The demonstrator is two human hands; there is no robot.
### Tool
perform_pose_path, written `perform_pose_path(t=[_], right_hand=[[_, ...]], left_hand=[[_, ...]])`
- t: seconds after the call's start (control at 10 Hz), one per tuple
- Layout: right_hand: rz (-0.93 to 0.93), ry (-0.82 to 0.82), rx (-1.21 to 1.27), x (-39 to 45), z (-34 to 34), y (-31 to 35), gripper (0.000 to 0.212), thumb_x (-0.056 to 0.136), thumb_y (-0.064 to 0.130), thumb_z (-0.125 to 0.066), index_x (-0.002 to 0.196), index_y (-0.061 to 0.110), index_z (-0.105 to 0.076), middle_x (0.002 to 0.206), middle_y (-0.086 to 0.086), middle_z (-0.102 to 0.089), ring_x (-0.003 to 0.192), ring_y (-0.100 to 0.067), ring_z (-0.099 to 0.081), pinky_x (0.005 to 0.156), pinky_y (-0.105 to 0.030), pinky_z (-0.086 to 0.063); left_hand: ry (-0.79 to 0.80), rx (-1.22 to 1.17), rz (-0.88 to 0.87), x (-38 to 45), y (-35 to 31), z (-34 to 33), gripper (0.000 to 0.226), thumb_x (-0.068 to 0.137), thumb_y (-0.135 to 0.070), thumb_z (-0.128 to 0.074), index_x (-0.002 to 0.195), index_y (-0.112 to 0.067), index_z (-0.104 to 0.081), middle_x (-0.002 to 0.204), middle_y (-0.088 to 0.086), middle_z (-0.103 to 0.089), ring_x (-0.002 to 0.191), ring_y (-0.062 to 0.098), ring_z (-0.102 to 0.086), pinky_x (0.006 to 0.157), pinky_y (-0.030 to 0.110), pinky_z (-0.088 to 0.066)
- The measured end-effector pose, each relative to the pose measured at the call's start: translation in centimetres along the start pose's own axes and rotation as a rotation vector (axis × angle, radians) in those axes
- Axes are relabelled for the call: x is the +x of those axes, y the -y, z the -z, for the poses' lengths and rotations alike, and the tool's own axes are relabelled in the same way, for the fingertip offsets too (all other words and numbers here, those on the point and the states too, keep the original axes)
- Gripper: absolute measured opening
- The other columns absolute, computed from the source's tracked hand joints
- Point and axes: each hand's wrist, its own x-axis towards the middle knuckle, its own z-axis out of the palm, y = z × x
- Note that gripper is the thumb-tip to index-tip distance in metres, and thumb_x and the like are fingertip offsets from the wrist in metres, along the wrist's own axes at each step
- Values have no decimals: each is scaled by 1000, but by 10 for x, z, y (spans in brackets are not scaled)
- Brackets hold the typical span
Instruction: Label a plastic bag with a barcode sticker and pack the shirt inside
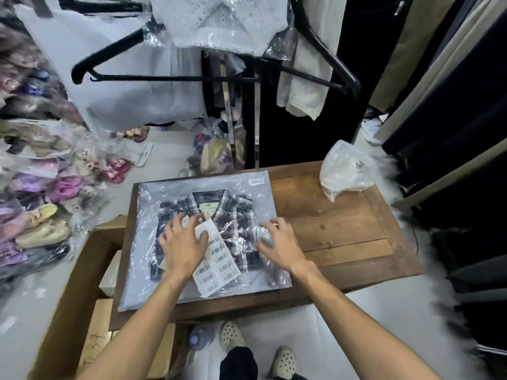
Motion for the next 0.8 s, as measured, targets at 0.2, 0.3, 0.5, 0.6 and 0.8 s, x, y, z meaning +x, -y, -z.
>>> perform_pose_path(t=[0.2,0.3,0.5,0.6,0.8], right_hand=[[40,110,-168,29,-20,16,75,91,61,-58,156,36,-29,169,-1,-8,156,-27,-2,123,-48,-8],[3,157,-230,40,-25,19,77,91,64,-55,157,36,-27,170,-1,-5,156,-28,-2,124,-48,-6],[-14,135,-253,54,-19,26,76,89,65,-55,155,37,-29,170,1,-8,155,-28,-6,124,-49,-10],[-18,130,-259,53,-17,29,76,89,65,-56,154,37,-30,169,0,-11,155,-28,-10,124,-51,-14],[-62,230,-168,61,8,46,63,92,57,-58,147,29,-45,158,-7,-37,143,-29,-36,117,-50,-30]], left_hand=[[406,80,256,9,40,-1,80,84,-76,-54,153,-47,-28,168,19,-7,148,51,-15,116,69,-20],[412,47,235,17,40,-1,81,84,-77,-53,154,-49,-25,168,20,-3,149,52,-11,116,70,-19],[427,95,206,37,40,1,82,82,-81,-48,154,-50,-25,167,22,-8,147,52,-17,113,70,-26],[424,149,193,38,43,1,84,80,-84,-44,154,-49,-24,165,23,-12,144,52,-23,110,70,-30],[394,200,228,52,21,9,83,81,-73,-57,149,-34,-33,163,22,-14,141,57,-27,109,78,-18]])
